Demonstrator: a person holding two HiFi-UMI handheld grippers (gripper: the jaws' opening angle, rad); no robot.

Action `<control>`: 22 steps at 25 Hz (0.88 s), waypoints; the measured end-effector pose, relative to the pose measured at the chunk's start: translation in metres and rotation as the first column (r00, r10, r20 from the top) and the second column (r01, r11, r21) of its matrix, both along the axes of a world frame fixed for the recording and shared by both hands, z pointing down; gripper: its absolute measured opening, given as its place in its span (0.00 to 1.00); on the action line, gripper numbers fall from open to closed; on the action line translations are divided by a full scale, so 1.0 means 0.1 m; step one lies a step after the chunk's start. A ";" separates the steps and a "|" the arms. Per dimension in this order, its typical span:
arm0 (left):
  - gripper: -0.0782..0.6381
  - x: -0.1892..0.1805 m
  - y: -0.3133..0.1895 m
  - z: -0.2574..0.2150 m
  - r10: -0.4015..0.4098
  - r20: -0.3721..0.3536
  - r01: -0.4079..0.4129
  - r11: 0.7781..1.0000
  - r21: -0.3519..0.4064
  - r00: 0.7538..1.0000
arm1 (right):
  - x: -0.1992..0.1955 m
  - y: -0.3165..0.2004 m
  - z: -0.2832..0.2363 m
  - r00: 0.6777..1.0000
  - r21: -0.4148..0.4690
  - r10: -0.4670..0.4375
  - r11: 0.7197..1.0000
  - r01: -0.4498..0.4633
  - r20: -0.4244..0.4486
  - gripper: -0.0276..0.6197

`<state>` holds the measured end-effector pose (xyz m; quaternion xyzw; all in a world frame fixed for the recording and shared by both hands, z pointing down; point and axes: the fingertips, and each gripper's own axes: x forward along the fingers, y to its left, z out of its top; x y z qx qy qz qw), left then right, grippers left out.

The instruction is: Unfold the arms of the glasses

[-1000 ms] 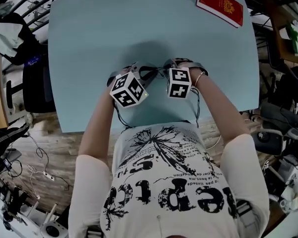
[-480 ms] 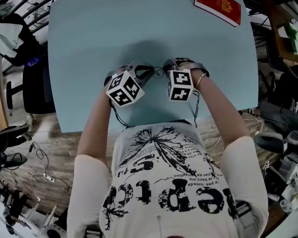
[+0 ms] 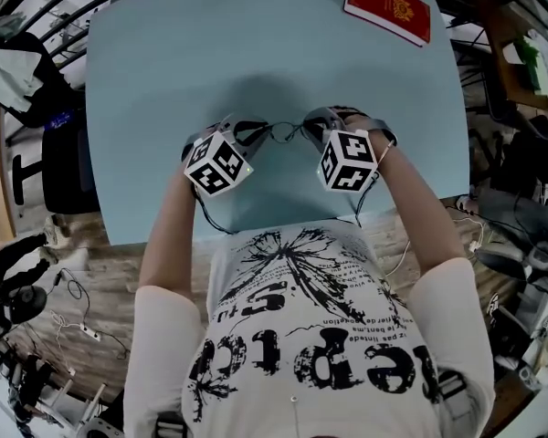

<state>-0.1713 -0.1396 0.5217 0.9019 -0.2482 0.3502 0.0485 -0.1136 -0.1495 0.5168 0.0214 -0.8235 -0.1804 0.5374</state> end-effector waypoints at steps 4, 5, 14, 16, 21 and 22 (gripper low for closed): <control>0.15 0.01 -0.02 -0.03 -0.027 0.008 0.027 1.000 0.008 1.000 | 0.13 -0.06 -0.13 0.993 0.002 0.048 0.999 -0.048 0.111 0.07; 0.15 0.01 -0.02 -0.04 -0.036 0.009 0.036 0.999 0.011 0.999 | 0.17 -0.08 -0.15 0.989 0.005 0.059 0.998 -0.061 0.136 0.07; 0.15 -0.03 -0.03 -0.05 -0.096 0.052 0.095 0.995 0.036 0.994 | 0.41 -0.18 -0.28 0.947 0.003 0.110 0.993 -0.116 0.303 0.08; 0.15 -0.05 -0.02 -0.05 -0.113 0.062 0.111 0.993 0.042 0.992 | 0.46 -0.18 -0.26 0.944 -0.001 0.111 0.993 -0.116 0.310 0.08; 0.15 -0.07 0.00 -0.04 -0.130 0.082 0.127 0.991 0.047 0.988 | 0.56 -0.17 -0.16 0.946 -0.021 0.118 0.993 -0.117 0.301 0.08; 0.15 -0.06 0.01 -0.03 -0.131 0.089 0.127 0.991 0.046 0.987 | 0.58 -0.16 -0.12 0.948 -0.026 0.120 0.993 -0.118 0.295 0.08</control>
